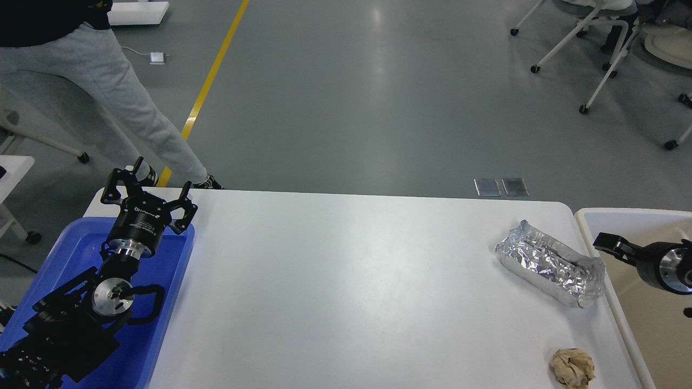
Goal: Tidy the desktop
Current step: 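Lower the right gripper to the foil package's near end and grasp it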
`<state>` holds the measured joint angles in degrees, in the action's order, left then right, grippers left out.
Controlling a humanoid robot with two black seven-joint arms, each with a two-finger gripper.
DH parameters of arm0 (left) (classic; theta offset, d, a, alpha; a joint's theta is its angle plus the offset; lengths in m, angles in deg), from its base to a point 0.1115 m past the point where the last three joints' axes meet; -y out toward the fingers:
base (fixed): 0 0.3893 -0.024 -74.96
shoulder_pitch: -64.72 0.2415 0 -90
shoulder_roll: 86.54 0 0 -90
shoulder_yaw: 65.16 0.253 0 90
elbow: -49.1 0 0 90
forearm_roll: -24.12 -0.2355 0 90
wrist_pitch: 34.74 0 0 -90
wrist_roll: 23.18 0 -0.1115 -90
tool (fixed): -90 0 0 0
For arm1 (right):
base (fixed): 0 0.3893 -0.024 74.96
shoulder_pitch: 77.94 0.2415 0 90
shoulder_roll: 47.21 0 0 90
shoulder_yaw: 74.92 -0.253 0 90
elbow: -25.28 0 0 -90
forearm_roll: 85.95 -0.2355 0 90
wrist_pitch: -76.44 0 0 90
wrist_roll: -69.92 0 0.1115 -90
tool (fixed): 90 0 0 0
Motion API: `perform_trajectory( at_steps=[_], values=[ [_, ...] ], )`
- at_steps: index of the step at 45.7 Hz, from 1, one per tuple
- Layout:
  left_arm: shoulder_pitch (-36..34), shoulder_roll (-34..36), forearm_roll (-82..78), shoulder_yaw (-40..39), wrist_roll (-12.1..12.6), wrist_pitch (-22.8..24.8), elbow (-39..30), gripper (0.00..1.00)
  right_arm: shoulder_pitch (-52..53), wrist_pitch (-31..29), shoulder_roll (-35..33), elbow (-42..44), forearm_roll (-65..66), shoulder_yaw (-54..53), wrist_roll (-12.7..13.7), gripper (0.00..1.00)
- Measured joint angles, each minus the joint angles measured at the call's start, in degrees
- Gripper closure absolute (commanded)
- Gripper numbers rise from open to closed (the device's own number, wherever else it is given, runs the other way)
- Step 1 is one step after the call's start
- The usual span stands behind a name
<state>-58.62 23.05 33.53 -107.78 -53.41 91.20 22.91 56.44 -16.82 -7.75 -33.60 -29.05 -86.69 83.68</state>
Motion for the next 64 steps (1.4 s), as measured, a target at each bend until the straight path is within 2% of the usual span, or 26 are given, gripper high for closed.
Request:
perform_trajectory(
  at_steps=[22,36,41,44,53,61,64],
  values=[
    [0.0,0.0,0.0,0.0,0.0,0.0,0.0,0.00,-3.8,3.4,7.5,6.4,0.7,1.4,-0.4,0.07],
    [0.0,0.0,0.0,0.0,0.0,0.0,0.0,0.00,-4.4,3.9,12.4,13.9,0.8,1.6,-2.3,0.10],
    [-0.1,0.0,0.0,0.0,0.0,0.0,0.0,0.00,-4.5,4.0,13.4,16.3,0.8,2.4,-3.3,0.14],
    [-0.1,0.0,0.0,0.0,0.0,0.0,0.0,0.00,-4.5,4.0,14.0,17.5,0.7,3.0,-3.9,0.22],
    [-0.1,0.0,0.0,0.0,0.0,0.0,0.0,0.00,-4.5,4.1,16.3,22.0,0.5,4.1,-5.9,0.33],
    [-0.1,0.0,0.0,0.0,0.0,0.0,0.0,0.00,-4.4,4.7,17.7,24.2,0.2,4.5,-6.8,0.73],
    [-0.1,0.0,0.0,0.0,0.0,0.0,0.0,0.00,-4.4,5.0,18.0,24.7,0.0,4.5,-7.0,0.82]
  ],
)
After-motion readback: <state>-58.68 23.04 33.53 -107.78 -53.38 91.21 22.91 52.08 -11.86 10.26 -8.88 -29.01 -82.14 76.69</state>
